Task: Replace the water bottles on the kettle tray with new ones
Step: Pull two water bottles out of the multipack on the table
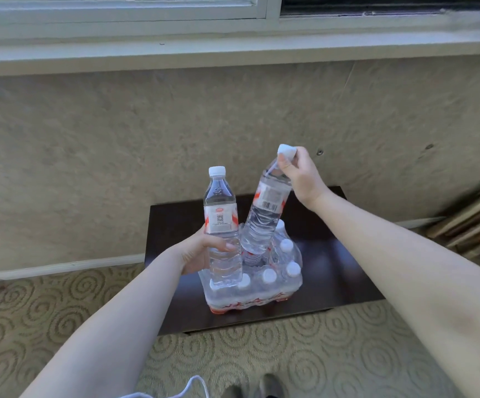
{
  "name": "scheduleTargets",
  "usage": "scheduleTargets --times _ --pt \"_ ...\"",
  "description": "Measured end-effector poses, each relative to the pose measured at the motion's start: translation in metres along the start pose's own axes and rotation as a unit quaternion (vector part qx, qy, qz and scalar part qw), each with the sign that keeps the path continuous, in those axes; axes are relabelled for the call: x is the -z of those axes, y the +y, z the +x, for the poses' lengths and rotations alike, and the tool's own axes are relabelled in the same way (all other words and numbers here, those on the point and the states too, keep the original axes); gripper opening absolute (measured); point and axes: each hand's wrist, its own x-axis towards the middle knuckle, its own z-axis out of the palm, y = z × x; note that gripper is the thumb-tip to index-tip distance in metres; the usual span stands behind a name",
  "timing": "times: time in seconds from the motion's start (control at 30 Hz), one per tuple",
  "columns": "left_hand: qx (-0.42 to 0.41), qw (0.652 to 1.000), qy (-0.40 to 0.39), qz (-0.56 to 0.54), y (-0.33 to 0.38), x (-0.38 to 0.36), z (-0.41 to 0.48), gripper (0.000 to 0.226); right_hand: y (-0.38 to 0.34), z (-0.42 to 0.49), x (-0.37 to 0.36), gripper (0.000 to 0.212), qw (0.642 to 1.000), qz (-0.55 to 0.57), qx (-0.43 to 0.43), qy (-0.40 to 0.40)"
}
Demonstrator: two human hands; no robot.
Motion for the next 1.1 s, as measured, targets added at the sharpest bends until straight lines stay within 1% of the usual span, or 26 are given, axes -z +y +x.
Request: scheduleTargets --times 0.1,0.17,0.23,0.33,0.37,0.43,0.5,0.53,0.6,0.63,0.67,0.7,0.8,0.87,0.93,1.0,1.1 --pt "-0.018 0.999 -0.031 -0.03 -0.004 -0.009 0.001 0.056 -0.004 0.003 0.002 0.009 0.999 0.037 -0.006 0.038" --pt "-0.032 0.997 -0.039 -0.064 -0.003 -0.016 0.003 0.05 -0.002 0.001 -0.001 0.012 0.998 0.05 -0.013 0.043" --pt "-0.043 0.996 -0.037 -0.071 -0.002 -0.021 0.005 0.053 0.003 -0.003 -0.002 0.013 0.996 0.067 -0.032 0.042" --pt "-0.051 0.998 -0.016 -0.034 -0.001 -0.024 0.004 0.063 0.011 -0.007 0.001 0.021 0.991 0.095 -0.064 0.064" --pt "-0.056 0.998 -0.006 -0.025 -0.002 -0.023 0.004 0.064 0.013 -0.009 0.002 0.023 0.987 0.122 -0.081 0.067" --pt "-0.058 0.998 0.007 -0.024 -0.003 -0.022 0.003 0.063 0.018 -0.013 0.002 0.023 0.975 0.188 -0.107 0.048" --pt "-0.063 0.998 0.011 -0.021 -0.002 -0.021 0.002 0.059 0.024 -0.018 0.0 0.02 0.969 0.215 -0.118 0.012" --pt "-0.064 0.998 0.014 -0.016 -0.001 -0.02 0.001 0.057 0.028 -0.02 -0.001 0.023 0.969 0.214 -0.122 -0.004" --pt "-0.063 0.998 0.014 -0.011 0.0 -0.019 0.0 0.057 0.033 -0.022 -0.004 0.045 0.969 0.212 -0.121 -0.02" --pt "-0.062 0.998 0.013 -0.009 -0.001 -0.018 0.0 0.058 0.035 -0.023 -0.006 0.05 0.969 0.215 -0.116 -0.026" --pt "-0.062 0.998 0.013 -0.009 -0.001 -0.018 -0.001 0.058 0.037 -0.024 -0.008 0.049 0.969 0.215 -0.114 -0.035" --pt "-0.063 0.998 0.014 -0.01 -0.002 -0.018 0.0 0.058 0.039 -0.026 -0.012 0.051 0.969 0.214 -0.12 -0.045" --pt "-0.065 0.998 0.014 -0.015 -0.003 -0.018 -0.001 0.058 0.048 -0.033 -0.017 0.075 0.966 0.191 -0.165 -0.055" --pt "-0.061 0.998 0.01 -0.01 -0.004 -0.017 -0.001 0.058 0.053 -0.035 -0.018 0.088 0.967 0.17 -0.18 -0.059" --pt "-0.049 0.999 0.002 -0.005 -0.005 -0.015 -0.002 0.059 0.054 -0.035 -0.019 0.091 0.968 0.15 -0.193 -0.049" --pt "-0.031 0.999 -0.012 -0.003 -0.004 -0.011 -0.003 0.064 0.051 -0.031 -0.019 0.088 0.972 0.119 -0.2 -0.044" --pt "-0.002 0.999 -0.026 0.029 0.004 -0.003 -0.006 0.072 0.041 -0.024 -0.017 0.085 0.978 0.044 -0.186 -0.083"
